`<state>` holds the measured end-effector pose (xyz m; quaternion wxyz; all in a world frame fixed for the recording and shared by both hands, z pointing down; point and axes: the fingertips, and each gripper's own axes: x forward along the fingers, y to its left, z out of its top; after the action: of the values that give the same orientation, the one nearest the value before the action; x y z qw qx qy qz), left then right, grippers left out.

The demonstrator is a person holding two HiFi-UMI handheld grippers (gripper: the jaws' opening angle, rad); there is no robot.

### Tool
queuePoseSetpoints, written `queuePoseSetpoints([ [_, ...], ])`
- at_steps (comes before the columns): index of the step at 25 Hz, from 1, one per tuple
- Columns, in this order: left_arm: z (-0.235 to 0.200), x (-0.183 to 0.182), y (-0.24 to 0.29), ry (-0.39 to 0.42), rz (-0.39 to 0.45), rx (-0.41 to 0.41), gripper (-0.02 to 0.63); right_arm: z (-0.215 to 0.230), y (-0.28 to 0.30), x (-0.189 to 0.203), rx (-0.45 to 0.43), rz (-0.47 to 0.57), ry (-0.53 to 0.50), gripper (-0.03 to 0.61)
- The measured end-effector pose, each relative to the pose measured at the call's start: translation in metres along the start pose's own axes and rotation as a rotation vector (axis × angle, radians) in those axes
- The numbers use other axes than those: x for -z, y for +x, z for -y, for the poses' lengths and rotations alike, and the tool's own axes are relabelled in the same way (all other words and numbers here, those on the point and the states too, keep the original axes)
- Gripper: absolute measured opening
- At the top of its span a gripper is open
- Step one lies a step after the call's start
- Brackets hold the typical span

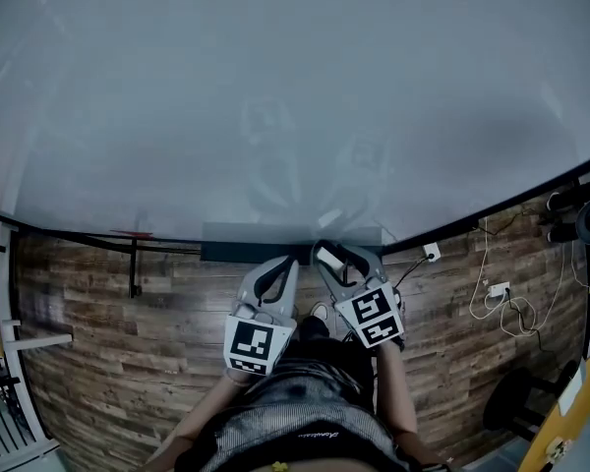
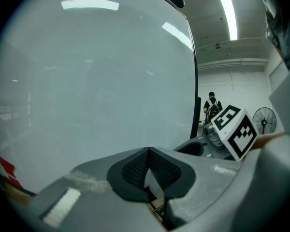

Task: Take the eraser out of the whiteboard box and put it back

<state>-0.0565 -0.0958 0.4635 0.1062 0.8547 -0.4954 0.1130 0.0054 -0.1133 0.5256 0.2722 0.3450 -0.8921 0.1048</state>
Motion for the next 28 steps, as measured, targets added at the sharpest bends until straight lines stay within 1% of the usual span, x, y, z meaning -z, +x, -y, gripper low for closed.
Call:
queuePoseSetpoints([
  [4, -0.0006, -0.0004, 0.0026, -0.006, 0.001, -0.013, 0.000, 0.0007, 0.0021, -0.0012, -0.013, -0.012, -0.014, 0.184],
  [9, -0.0002, 0.0011, 0.0031, -0.006, -0.004, -0.022, 0.000, -0.0020, 0.0031, -0.0017, -0.034, -0.013, -0.009, 0.172],
  [28, 0.0039, 0.0024, 0.0046, 0.005, -0.020, -0.006, 0.000, -0.0006, 0.0027, -0.0015, -0.024, 0.014, 0.011, 0.161],
])
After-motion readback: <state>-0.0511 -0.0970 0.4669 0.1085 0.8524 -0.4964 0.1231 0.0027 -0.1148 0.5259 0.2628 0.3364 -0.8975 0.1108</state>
